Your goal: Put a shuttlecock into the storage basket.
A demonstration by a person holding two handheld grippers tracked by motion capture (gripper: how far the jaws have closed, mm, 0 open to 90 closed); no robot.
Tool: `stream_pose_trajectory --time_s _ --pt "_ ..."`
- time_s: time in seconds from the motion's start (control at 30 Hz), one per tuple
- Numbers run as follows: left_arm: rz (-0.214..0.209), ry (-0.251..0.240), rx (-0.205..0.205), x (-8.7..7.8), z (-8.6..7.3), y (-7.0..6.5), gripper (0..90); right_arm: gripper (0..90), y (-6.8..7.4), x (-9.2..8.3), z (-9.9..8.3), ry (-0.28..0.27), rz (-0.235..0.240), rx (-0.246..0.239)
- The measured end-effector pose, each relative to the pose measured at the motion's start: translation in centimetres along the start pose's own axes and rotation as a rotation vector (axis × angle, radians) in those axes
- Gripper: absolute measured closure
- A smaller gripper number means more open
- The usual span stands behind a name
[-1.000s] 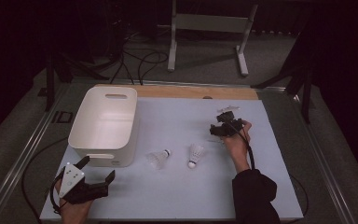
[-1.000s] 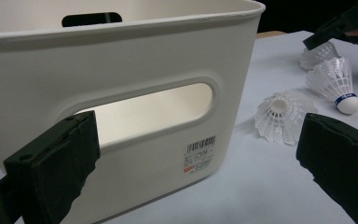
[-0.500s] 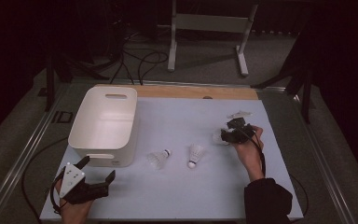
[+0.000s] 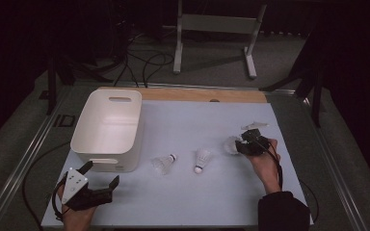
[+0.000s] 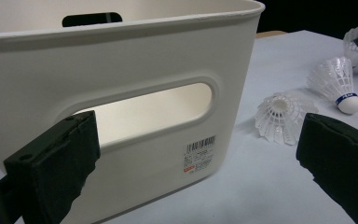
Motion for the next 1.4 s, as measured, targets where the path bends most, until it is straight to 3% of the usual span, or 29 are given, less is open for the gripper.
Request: stream_pose_trajectory --time_s 0.2,0.3,0.63,0.87,1.0,1.4 --pt "0.001 0.001 -0.003 0.1 0.0 -0.1 0.1 66.5 -0.6 0.3 -0.6 0.007 0.023 0.025" --pt "0.0 0.0 -0.002 0.1 0.0 -0.1 0.1 74.3 -0.8 0.2 -0.7 0.003 0.06 0.052" --pt "-0.001 0.003 0.001 0.1 0.0 -0.1 0.1 87.2 -0.6 -0.2 -0.8 -0.011 0.077 0.063" --pt "-0.002 0.001 0.0 0.1 0.0 -0.1 0.1 89.6 -0.3 -0.4 -0.9 -0.02 0.092 0.021" --pt "-0.001 0.0 0.0 0.1 0.0 -0.1 0.1 89.7 -0.1 -0.6 -0.8 -0.043 0.072 0.019" --pt "0.0 0.001 0.001 0.1 0.0 -0.1 0.1 89.7 -0.4 -1.4 -0.6 -0.086 0.093 0.073"
Point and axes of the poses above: each handheld gripper's, and its own axes: x roughly forward along the jaws, z roughly out of its top, y roughly to its left, the point moved 1 cm from there along x, roughly forward along the jaws, and after that the axes turned 14 degrees about x, right-handed, at the moved point
